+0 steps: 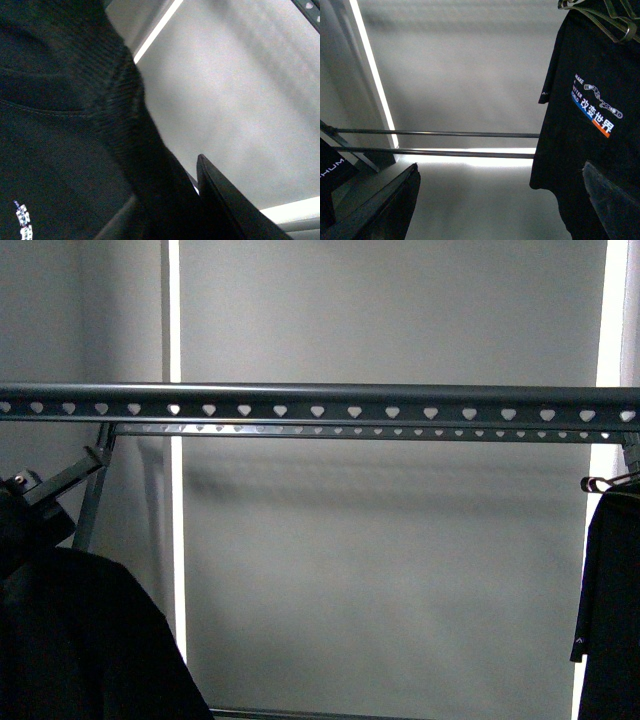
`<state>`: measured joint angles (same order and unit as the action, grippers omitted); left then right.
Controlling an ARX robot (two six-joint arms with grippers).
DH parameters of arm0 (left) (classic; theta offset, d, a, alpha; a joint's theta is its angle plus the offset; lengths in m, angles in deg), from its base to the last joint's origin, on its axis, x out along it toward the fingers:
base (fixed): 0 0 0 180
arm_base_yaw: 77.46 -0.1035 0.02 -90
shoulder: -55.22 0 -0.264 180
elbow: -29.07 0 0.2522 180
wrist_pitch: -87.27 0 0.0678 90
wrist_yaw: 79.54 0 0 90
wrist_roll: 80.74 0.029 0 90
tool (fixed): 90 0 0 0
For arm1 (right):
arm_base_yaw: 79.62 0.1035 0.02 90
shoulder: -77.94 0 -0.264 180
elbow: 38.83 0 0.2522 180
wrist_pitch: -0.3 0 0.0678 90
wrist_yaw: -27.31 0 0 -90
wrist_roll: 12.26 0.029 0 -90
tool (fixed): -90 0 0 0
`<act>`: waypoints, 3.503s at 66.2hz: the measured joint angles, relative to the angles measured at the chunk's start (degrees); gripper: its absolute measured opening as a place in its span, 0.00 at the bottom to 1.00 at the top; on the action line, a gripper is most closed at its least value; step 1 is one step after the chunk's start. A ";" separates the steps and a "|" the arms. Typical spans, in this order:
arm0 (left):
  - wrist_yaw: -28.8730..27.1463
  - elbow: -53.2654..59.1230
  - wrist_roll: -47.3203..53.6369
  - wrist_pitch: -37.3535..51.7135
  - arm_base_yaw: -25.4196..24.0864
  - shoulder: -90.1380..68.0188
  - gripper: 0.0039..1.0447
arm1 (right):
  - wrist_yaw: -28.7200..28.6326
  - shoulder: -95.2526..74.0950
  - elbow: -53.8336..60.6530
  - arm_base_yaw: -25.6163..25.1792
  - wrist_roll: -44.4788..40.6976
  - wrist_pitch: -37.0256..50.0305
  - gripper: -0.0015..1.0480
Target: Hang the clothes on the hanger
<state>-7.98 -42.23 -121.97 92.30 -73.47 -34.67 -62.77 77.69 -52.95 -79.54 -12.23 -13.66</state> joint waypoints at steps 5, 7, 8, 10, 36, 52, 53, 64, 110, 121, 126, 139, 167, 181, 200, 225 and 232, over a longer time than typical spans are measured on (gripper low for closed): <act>2.10 2.69 -1.16 -0.90 -0.02 2.56 0.04 | 0.00 0.00 0.00 0.00 0.00 0.00 0.93; 3.21 4.02 -0.92 -1.42 0.00 3.85 0.04 | 0.00 0.00 0.00 0.00 0.00 0.00 0.93; 3.61 4.52 -0.79 -1.62 0.00 4.33 0.04 | 0.00 0.00 0.00 0.00 0.00 0.00 0.93; 4.87 5.90 0.02 -2.43 0.13 5.81 0.04 | 0.00 0.00 0.00 0.00 0.00 0.00 0.93; 30.84 16.83 22.03 -22.64 3.34 22.75 0.04 | 0.00 0.00 0.00 0.00 0.00 0.00 0.93; 45.00 14.93 43.65 -28.20 0.28 23.74 0.04 | 0.00 0.00 0.00 0.00 0.00 0.00 0.93; 45.68 14.60 44.15 -28.39 0.07 23.56 0.04 | 0.00 0.00 0.00 0.00 0.00 0.00 0.93; 52.17 10.38 65.66 -24.13 -3.26 18.45 0.04 | 0.00 0.00 0.00 0.00 0.00 0.00 0.93; 61.79 -9.64 133.57 -11.26 -2.80 -0.04 0.04 | 0.00 0.00 0.00 0.00 0.00 0.00 0.93; 63.41 -9.86 139.27 -7.34 0.90 -1.33 0.04 | 0.00 0.00 0.00 0.00 0.00 0.00 0.93; 63.69 -9.86 139.95 -7.13 1.44 -1.33 0.04 | 0.00 0.00 0.00 0.00 0.00 0.00 0.93; 63.89 -9.86 140.28 -7.13 1.42 -1.33 0.04 | -0.02 0.00 0.00 0.00 0.00 0.00 0.93; 64.08 -9.86 140.85 -7.13 1.53 -1.33 0.04 | -40.06 -31.41 -12.02 -22.86 -4.76 19.50 0.93; 63.91 -9.86 141.11 -7.10 1.27 -1.33 0.04 | -41.99 -53.44 -26.88 -19.76 -28.28 27.74 0.93; 63.95 -9.86 141.15 -7.13 1.42 -1.33 0.04 | -42.12 -70.20 -40.98 -12.46 -66.05 30.80 0.93; 63.89 -9.86 141.20 -7.13 1.40 -1.33 0.04 | -34.77 -78.18 -53.20 -3.26 -83.62 24.06 0.93; 63.89 -9.86 141.20 -7.13 1.40 -1.33 0.04 | -33.22 -80.19 -54.88 -2.32 -84.54 23.12 0.93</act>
<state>55.91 -52.09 19.22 85.17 -72.07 -36.00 -95.99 -2.51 -107.84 -81.86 -96.77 9.46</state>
